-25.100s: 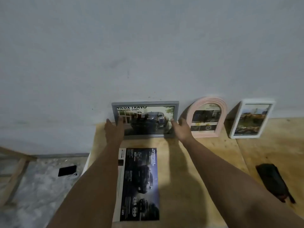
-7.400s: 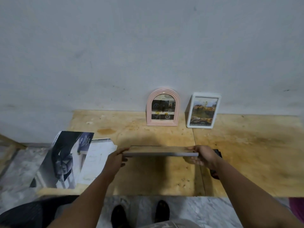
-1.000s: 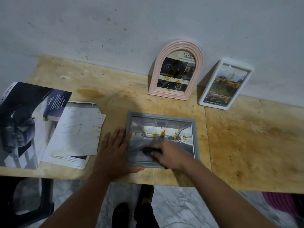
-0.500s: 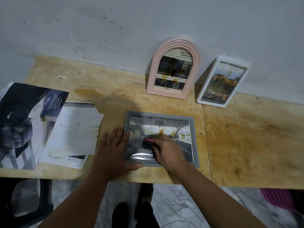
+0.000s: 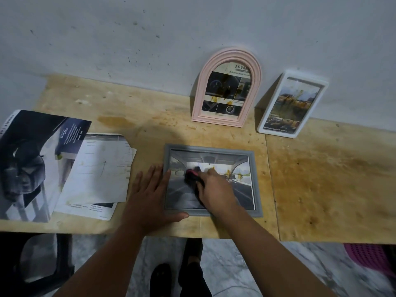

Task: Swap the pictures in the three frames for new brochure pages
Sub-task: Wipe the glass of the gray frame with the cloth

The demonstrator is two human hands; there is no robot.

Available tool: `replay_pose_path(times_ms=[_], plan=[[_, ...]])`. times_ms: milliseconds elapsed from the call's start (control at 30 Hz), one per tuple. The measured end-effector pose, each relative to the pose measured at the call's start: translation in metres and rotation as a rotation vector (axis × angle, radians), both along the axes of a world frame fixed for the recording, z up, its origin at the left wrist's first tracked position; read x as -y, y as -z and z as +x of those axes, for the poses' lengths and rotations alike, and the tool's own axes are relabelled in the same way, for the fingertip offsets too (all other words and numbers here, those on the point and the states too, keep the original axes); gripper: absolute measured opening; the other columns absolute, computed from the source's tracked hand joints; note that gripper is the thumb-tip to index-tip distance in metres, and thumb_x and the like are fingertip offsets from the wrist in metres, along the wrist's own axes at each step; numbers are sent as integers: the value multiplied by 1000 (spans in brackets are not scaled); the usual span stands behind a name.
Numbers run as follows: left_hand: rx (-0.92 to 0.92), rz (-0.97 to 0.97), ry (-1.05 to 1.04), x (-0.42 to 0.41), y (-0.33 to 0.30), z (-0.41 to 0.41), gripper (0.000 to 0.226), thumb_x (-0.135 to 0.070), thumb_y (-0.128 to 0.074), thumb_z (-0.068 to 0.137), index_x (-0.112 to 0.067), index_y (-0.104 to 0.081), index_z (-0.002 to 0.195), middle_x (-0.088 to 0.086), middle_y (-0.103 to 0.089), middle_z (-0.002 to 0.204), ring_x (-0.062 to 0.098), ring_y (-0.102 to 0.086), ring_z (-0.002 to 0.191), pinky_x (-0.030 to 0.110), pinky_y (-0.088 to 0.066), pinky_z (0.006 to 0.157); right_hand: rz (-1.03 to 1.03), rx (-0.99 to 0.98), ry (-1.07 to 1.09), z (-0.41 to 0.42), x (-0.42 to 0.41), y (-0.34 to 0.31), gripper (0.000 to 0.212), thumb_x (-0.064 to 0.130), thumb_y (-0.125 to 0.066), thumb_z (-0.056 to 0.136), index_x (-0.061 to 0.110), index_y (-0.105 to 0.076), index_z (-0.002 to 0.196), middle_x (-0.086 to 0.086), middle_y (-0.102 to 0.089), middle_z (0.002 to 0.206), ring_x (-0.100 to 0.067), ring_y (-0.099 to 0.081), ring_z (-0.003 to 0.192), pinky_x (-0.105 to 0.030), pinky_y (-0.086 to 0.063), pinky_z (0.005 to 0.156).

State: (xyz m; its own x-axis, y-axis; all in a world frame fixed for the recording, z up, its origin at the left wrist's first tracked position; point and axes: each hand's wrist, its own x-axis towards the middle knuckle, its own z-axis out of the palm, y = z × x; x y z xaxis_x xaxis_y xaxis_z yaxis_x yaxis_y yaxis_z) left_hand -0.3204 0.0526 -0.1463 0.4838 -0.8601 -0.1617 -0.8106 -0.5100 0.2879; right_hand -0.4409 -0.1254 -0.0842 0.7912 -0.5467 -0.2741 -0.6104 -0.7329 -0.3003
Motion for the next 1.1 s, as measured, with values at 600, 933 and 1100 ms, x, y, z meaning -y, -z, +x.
replay_pose_path(times_ms=[600, 933, 1100], plan=[[4, -3, 2, 0, 2, 0, 136, -108, -32, 64, -20, -10, 166, 9, -1, 174, 26, 6, 161, 57, -6, 128, 77, 12, -87, -29, 18, 9, 40, 24, -54, 100, 29, -61, 138, -5, -60, 117, -30, -63, 99, -38, -51, 78], [-4, 4, 0, 0, 0, 0, 136, -108, -31, 64, -21, -6, 166, 8, 3, 174, 25, 9, 160, 56, -6, 128, 259, 190, -4, -15, 59, -6, 37, 21, -56, 97, 29, -67, 132, -1, -68, 109, -22, -67, 93, -42, -57, 83], [6, 3, 8, 0, 1, 0, 135, -108, -32, 65, -21, -6, 166, 8, 3, 174, 24, 10, 160, 56, -6, 128, 59, 71, -99, -7, 33, 11, 40, 26, -54, 100, 33, -60, 139, -7, -60, 109, -33, -64, 95, -38, -51, 76]])
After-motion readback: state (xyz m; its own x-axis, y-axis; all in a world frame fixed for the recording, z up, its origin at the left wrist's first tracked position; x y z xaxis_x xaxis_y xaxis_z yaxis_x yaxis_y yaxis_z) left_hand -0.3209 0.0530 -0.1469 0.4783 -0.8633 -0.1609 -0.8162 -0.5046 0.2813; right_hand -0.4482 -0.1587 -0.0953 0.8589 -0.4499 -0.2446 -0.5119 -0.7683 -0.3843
